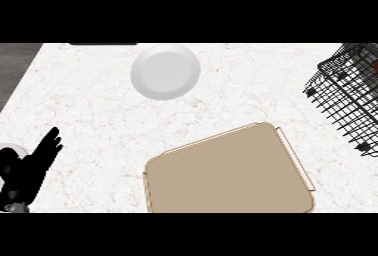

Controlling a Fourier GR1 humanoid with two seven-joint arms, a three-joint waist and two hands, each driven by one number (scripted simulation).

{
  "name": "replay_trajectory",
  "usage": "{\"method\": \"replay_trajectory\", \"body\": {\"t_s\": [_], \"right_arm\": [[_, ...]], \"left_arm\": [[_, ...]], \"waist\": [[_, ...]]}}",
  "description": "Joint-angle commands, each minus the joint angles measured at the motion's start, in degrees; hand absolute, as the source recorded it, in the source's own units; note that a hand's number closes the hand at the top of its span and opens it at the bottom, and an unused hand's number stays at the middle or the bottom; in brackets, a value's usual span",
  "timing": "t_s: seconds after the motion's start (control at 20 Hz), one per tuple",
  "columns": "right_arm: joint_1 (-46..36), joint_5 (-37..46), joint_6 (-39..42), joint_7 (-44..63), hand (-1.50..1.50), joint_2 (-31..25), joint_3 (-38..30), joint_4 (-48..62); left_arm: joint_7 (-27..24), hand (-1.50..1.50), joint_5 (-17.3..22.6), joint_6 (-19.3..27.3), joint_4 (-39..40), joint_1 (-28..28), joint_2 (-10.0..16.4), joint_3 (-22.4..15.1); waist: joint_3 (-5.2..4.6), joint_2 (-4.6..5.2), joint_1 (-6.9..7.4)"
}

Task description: Pick the sweet potato from the tray and place it in the tiered basket

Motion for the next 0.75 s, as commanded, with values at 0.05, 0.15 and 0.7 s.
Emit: {"method": "replay_trajectory", "body": {"t_s": [0.05,0.15,0.7], "right_arm": [[0.41,-7.61,4.19,4.95,-1.5,-4.34,-10.55,-1.16],[2.0,-11.31,6.77,6.11,-1.5,-5.01,-14.44,-2.99],[19.48,-33.95,22.75,-3.04,-1.5,-8.32,-41.34,-6.05]], "left_arm": [[1.22,0.0,0.8,-0.33,-2.15,1.61,0.21,0.59],[-0.76,0.0,-0.87,0.58,-1.29,2.92,-0.99,-0.52],[-0.91,0.0,0.38,0.37,0.05,1.37,-0.16,1.48]], "waist": [[0.06,-0.39,-0.81],[0.04,-0.51,-1.43],[0.09,-0.46,-2.99]]}}
